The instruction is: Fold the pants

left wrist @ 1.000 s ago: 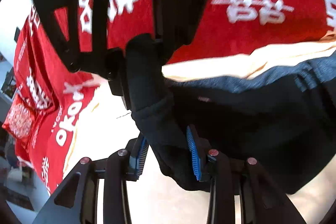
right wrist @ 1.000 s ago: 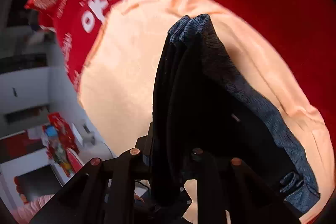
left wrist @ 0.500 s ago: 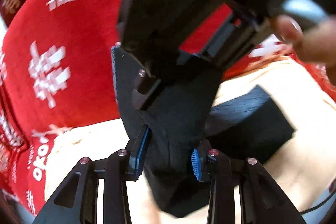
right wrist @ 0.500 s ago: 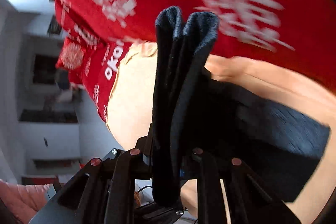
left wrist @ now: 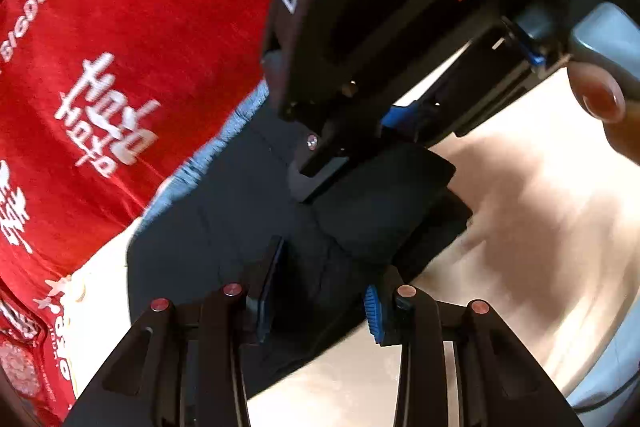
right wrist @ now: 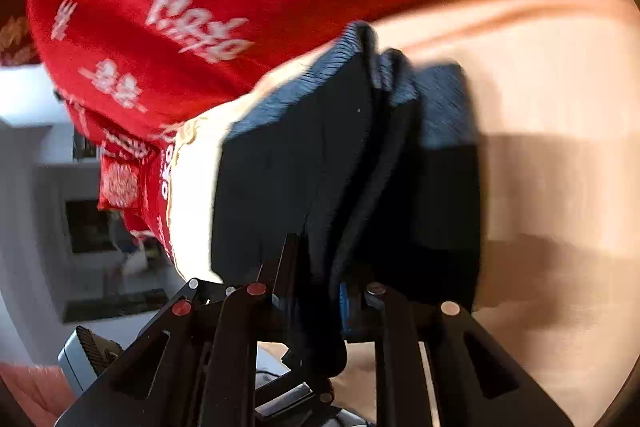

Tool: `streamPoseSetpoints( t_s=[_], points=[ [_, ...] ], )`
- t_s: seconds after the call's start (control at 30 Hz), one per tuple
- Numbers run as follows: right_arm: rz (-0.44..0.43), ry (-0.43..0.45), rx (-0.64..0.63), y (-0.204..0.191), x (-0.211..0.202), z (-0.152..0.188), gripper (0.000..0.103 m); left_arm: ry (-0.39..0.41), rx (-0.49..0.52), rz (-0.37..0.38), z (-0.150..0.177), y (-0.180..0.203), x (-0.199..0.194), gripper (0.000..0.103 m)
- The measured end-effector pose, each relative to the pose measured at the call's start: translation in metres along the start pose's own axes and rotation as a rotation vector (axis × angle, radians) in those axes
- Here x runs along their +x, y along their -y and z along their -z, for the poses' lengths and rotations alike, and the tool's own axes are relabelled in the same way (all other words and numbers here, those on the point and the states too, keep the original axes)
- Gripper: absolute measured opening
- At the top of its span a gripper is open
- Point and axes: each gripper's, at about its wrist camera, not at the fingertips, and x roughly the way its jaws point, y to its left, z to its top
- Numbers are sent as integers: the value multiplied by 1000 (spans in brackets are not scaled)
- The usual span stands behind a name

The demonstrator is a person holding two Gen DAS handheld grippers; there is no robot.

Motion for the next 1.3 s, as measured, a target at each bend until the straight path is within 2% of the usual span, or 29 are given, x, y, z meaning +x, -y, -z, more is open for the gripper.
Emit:
streamPoseSetpoints(
  t_s=[0.03,0.13,0.2,0.23,0.47,0.57,0.7,0.8,0.9,0.93,1.07,1.3],
  points=[
    [-13,4,15,6,3,1,18,-6,12,-8,2,3,3,37],
    [-28,10,49,16,7,8,18,-28,18,-17,8,0,6,53],
    [-15,9,56,16,6,10,18,-47,0,-12,12,-7,3,77],
    [-2,10,47,14,5,12,18,-53,-13,-10,13,-12,3,79],
    [161,18,-55,-5,5,24,18,-122,-158,84,31,-50,-14,79],
    [208,29,-49,-5,8,28,19,-123,-197,83,39,-61,-23,79],
    [274,55,-43,-8,4,32,21,-153,-266,143,50,-93,-20,79],
    [376,76,-78,-20,2,39,31,-195,-347,143,59,-114,-16,79],
    [489,97,-73,-22,-4,48,48,-230,-425,144,68,-137,-10,79],
    [511,102,-62,-21,-6,50,56,-242,-439,144,71,-142,-9,79],
    [537,123,15,-20,-13,63,57,-272,-470,136,80,-159,-5,79],
    [672,181,59,-43,-15,89,61,-261,-461,157,87,-177,-6,79]
  ],
)
